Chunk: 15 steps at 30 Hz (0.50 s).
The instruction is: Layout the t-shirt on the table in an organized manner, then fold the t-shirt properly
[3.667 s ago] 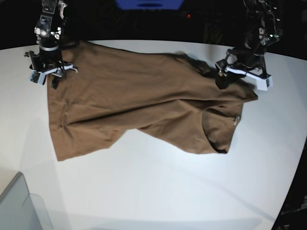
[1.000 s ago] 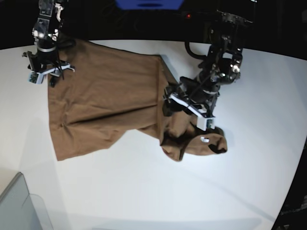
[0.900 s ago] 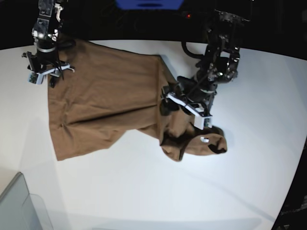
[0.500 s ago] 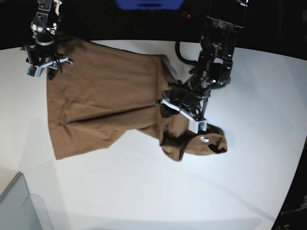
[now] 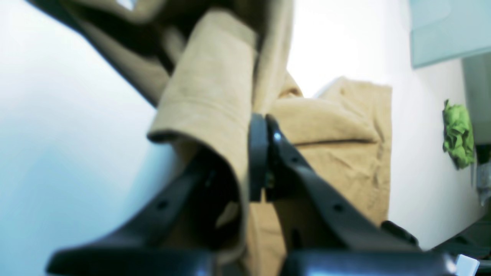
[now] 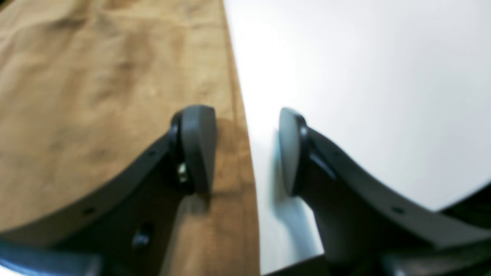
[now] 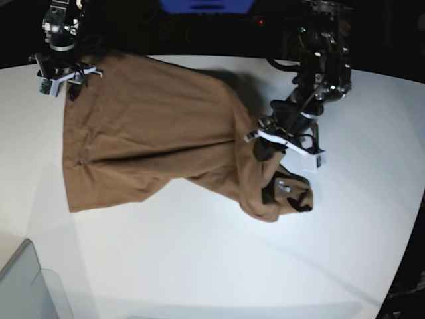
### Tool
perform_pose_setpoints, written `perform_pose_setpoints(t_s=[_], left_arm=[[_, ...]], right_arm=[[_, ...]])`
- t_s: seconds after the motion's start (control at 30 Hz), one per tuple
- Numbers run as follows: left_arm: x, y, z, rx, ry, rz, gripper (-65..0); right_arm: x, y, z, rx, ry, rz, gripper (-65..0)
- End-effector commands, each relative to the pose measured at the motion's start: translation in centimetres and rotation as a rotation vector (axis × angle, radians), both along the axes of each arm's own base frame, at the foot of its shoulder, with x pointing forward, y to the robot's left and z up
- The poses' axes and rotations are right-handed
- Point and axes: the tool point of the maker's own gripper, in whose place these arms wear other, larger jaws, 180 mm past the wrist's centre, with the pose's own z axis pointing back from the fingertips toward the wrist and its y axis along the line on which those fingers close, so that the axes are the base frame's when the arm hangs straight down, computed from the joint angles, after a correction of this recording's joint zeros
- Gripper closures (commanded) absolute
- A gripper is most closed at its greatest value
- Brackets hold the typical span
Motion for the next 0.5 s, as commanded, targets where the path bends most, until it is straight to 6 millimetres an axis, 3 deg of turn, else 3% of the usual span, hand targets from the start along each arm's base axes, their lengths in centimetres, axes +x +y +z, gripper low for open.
perform_pose_setpoints(t_s=[0.0,0.13,0.4,0.47], left_arm=[[0.0,0.3,1.3,-0.010,-0.042,0.011,0.0],[-1.9,2.7,1.4,0.011,-0.030,0.075,0.0],[-5.7,7.0,-1.4,0.060,0.078,0.181,0.0],[-6.0,7.7,-1.6,0.069,0.085,0.199,0.0]], right_arm=[[-0.4,0.6,-0.3,0.015,0.023,0.033,-28.1],[-0.7,1.0,-0.8,0.032,0.035,0.025,-28.1],[-1.3,1.4,-1.6,0.043,0.061,0.034,-28.9],[-0.5,1.4,-2.2,0.053,0.060,0.028,-27.4]])
